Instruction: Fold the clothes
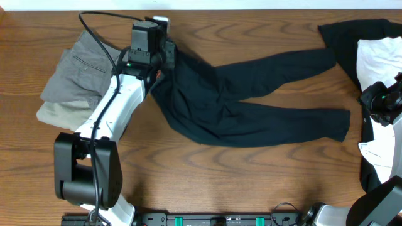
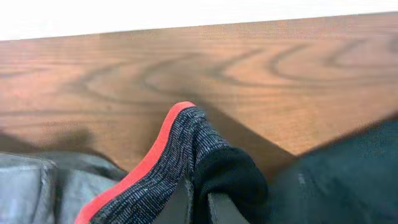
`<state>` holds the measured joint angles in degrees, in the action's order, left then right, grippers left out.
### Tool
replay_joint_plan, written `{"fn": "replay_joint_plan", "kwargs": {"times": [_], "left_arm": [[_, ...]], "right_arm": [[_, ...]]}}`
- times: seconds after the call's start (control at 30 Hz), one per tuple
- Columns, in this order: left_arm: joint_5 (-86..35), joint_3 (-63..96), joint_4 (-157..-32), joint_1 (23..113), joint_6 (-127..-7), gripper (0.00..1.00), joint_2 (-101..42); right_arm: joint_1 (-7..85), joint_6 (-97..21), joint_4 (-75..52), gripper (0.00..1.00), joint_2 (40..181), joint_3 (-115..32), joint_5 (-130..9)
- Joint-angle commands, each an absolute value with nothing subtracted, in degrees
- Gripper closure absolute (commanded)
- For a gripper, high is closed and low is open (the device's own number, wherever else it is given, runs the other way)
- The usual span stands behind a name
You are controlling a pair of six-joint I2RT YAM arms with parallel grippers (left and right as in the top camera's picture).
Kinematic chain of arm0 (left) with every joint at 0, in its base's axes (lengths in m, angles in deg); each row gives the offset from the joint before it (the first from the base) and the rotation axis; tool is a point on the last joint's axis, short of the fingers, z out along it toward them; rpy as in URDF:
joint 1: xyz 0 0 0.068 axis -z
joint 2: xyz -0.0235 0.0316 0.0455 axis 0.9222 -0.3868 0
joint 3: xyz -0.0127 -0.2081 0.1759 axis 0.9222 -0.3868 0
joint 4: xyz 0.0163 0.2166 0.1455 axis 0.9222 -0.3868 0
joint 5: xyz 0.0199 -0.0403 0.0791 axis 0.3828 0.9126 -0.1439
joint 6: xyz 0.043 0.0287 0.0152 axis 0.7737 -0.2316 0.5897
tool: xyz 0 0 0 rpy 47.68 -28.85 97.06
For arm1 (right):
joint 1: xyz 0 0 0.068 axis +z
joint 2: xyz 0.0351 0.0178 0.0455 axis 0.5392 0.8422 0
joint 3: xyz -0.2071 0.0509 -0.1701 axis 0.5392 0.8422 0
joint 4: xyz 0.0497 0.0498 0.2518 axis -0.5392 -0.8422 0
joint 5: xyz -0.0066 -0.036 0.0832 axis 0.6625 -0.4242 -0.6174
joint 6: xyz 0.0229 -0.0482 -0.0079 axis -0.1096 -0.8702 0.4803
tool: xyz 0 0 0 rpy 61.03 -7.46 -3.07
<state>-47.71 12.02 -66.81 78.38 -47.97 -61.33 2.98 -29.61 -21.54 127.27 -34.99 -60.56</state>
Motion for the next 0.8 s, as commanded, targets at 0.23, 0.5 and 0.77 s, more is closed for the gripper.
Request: {"fn": "replay_joint_plan", "kwargs": {"times": [0.23,0.5,0.77], "left_arm": [[-57.8,12.4,-65.2,77.9,-48.5,0.46,-72.4],[-57.8,12.4,-75.8,77.9,-48.5,0.11,-62.3],[-57.3,10.7,-91.0,77.9,-51.6,0.23,-62.1]], "right_arm": [[3.5,-30.2,-21.6,0.6,127.6,-34.5,-60.7],[3.5,-30.2,-21.7,0.57,128.5,-34.5,-60.3],[5.7,-30.2,-21.7,0.57,132.5,-34.5,-60.3]]}}
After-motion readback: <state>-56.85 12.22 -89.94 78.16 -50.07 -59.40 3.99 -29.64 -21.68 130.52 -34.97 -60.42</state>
